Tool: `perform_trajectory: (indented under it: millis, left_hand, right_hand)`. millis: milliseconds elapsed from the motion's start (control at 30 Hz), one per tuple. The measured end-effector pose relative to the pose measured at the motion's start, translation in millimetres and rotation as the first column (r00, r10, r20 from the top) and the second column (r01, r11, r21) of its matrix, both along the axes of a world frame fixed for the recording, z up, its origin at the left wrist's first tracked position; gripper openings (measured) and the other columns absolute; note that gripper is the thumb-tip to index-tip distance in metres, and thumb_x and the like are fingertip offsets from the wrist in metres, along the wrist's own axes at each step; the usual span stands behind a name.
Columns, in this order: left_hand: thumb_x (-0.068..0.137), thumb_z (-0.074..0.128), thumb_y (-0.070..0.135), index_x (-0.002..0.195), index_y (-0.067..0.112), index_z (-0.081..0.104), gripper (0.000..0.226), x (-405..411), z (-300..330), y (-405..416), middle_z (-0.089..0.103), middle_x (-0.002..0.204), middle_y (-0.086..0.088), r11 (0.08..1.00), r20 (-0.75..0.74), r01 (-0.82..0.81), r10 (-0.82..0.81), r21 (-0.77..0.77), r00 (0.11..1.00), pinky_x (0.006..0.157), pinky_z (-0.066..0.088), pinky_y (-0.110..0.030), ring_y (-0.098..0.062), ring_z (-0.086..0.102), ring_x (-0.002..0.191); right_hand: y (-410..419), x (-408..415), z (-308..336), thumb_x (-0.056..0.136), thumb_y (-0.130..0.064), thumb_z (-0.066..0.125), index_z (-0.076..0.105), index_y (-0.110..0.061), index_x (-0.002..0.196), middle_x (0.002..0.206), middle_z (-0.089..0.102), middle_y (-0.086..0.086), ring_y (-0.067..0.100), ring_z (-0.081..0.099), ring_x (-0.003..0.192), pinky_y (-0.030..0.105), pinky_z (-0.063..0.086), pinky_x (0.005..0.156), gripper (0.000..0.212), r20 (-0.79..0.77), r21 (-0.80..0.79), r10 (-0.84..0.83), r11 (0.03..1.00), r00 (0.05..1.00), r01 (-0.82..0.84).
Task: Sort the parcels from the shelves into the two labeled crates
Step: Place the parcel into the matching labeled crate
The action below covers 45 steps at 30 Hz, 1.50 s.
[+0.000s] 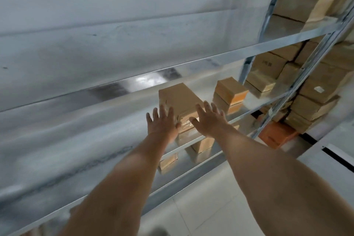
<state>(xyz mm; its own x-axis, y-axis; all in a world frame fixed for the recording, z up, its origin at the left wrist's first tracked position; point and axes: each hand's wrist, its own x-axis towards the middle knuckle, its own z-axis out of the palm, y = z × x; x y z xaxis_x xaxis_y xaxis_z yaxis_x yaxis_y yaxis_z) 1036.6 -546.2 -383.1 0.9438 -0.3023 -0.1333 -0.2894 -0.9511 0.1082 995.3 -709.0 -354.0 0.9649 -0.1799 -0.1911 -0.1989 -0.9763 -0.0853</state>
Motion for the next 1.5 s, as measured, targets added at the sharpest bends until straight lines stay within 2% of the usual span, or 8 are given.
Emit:
perform_trajectory:
  millis: [167,333,533,767,933,1067,1233,1500]
  left_hand:
    - [0.103,0.025,0.059,0.16,0.019,-0.004,0.076,35.9,-21.8,-37.0,0.0,0.168,-0.014,0.973,-0.142,-0.19,0.171,-0.134,0.975,0.121,0.011,-0.053,-0.035,0.012,0.152]
    - [0.099,0.031,0.065,0.158,0.003,-0.001,0.091,72.0,-42.1,-64.8,0.026,0.16,-0.023,0.719,-0.454,-0.563,0.376,-0.406,0.808,0.114,0.032,-0.047,-0.04,0.036,0.142]
    - [0.1,0.039,0.061,0.136,-0.001,0.054,0.073,79.5,-55.7,-76.4,0.058,0.136,-0.02,0.555,-0.585,-0.687,0.387,-0.47,0.713,0.101,0.043,-0.035,-0.034,0.056,0.124]
    - [0.102,0.055,0.035,0.122,0.012,0.061,0.031,34.2,-56.4,-96.7,0.067,0.112,-0.003,0.088,-0.69,-0.744,0.314,-0.663,0.652,0.102,0.047,-0.04,-0.024,0.062,0.109]
    - [0.103,0.055,0.025,0.122,0.015,0.059,0.022,-10.9,-48.9,-111.4,0.062,0.102,-0.001,-0.055,-0.658,-0.675,0.298,-0.735,0.692,0.085,0.044,-0.032,-0.02,0.054,0.1]
    - [0.102,0.057,0.022,0.119,0.03,0.059,0.019,-36.8,-50.2,-117.4,0.063,0.112,0.001,-0.066,-0.635,-0.648,0.297,-0.759,0.713,0.089,0.041,-0.033,-0.017,0.053,0.106]
    - [0.097,0.063,0.025,0.144,0.03,0.051,0.049,-49.8,-43.4,-116.8,0.062,0.13,0.003,-0.028,-0.61,-0.637,0.321,-0.771,0.724,0.092,0.044,-0.034,-0.015,0.057,0.114]
    - [0.099,0.062,0.021,0.13,0.028,0.059,0.033,-54.7,-26.5,-98.5,0.064,0.114,0.006,-0.027,-0.578,-0.606,0.335,-0.795,0.744,0.094,0.046,-0.035,-0.013,0.056,0.105]
  right_hand:
    - [-36.3,47.5,-21.9,0.103,-0.054,0.03,0.009,-0.025,0.159,0.167,0.001,0.011,0.036,0.005,0.153,0.055,0.016,0.119,0.066,-0.031,0.065,0.012,0.998,0.999,-0.01]
    - [-64.4,91.4,-44.1,0.097,-0.06,0.018,0.016,-0.02,0.158,0.161,0.017,0.02,0.043,0.023,0.145,0.055,0.027,0.115,0.073,-0.1,0.236,-0.063,0.968,0.993,0.085]
    - [-83.4,113.0,-47.9,0.106,-0.038,0.035,0.029,-0.002,0.149,0.14,0.051,0.024,0.039,0.052,0.125,0.039,0.039,0.098,0.057,-0.142,0.553,-0.09,0.819,0.986,0.154]
    - [-112.0,97.6,-52.3,0.101,-0.023,0.043,0.06,-0.002,0.101,0.087,0.052,0.011,0.02,0.048,0.072,0.034,0.04,0.068,0.027,-0.167,0.783,-0.126,0.586,0.978,0.209]
    - [-140.5,65.7,-41.8,0.106,-0.02,0.04,0.056,-0.004,0.133,0.126,0.059,0.026,0.043,0.057,0.119,0.054,0.043,0.106,0.036,-0.211,0.864,-0.068,0.453,0.975,0.219]
    - [-155.7,52.4,-47.2,0.105,-0.018,0.042,0.059,-0.013,0.13,0.12,0.063,0.017,0.039,0.057,0.122,0.053,0.046,0.106,0.031,-0.208,0.893,-0.026,0.402,0.978,0.2]
    - [-167.6,38.0,-45.8,0.104,-0.019,0.046,0.06,-0.018,0.126,0.111,0.064,0.003,0.027,0.061,0.111,0.041,0.05,0.096,0.027,-0.207,0.923,-0.012,0.329,0.978,0.2]
    - [-148.5,30.7,-33.1,0.103,-0.019,0.051,0.061,-0.019,0.126,0.118,0.065,0.005,0.025,0.061,0.112,0.037,0.049,0.089,0.025,-0.173,0.948,-0.045,0.265,0.984,0.178]
